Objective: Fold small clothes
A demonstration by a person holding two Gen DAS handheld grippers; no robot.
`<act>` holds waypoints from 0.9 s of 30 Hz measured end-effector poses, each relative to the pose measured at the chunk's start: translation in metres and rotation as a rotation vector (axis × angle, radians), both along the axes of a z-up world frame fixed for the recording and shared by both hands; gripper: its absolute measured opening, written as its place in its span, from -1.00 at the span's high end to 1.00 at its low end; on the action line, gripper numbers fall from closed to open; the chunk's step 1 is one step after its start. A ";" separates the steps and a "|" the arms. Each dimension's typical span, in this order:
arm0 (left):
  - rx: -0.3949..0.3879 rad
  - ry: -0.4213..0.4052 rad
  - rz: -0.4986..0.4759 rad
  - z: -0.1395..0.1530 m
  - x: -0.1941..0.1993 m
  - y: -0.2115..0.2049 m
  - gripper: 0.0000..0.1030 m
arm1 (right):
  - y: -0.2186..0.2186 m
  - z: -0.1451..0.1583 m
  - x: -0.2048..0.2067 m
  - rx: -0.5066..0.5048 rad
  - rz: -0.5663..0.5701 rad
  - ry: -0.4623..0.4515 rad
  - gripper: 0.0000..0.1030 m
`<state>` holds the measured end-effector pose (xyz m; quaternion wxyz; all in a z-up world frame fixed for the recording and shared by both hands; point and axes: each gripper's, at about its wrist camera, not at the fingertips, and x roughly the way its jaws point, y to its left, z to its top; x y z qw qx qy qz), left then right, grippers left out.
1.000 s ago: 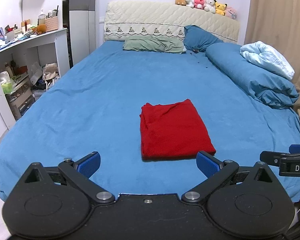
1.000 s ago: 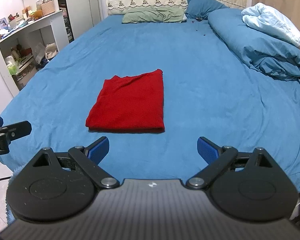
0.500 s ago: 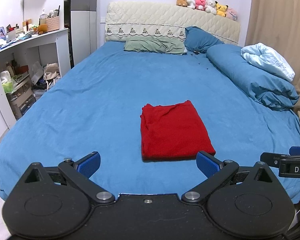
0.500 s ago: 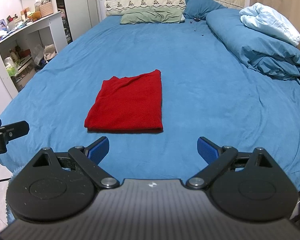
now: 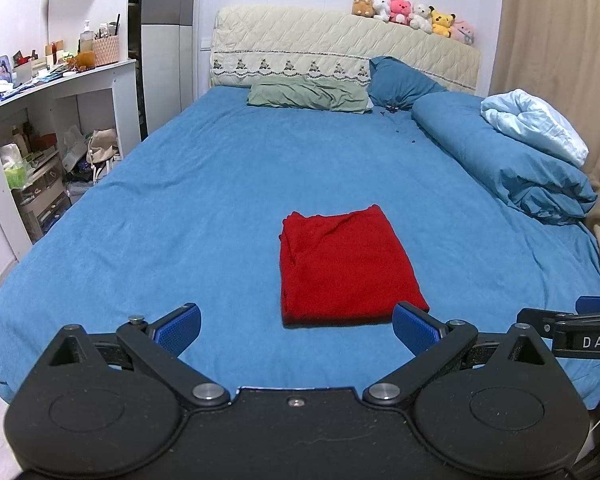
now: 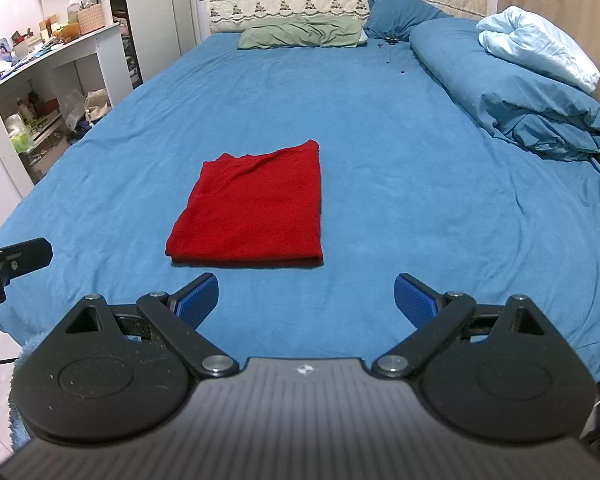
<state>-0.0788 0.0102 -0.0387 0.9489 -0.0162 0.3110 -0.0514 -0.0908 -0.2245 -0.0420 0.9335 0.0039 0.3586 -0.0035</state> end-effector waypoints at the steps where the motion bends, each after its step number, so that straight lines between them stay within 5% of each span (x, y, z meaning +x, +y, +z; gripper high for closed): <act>1: 0.000 -0.001 0.000 0.001 0.000 0.000 -1.00 | 0.001 0.000 0.000 0.002 -0.001 0.000 -1.00; 27: 0.015 -0.010 -0.002 0.003 0.000 -0.001 -1.00 | 0.001 0.001 0.001 -0.003 -0.003 -0.001 -1.00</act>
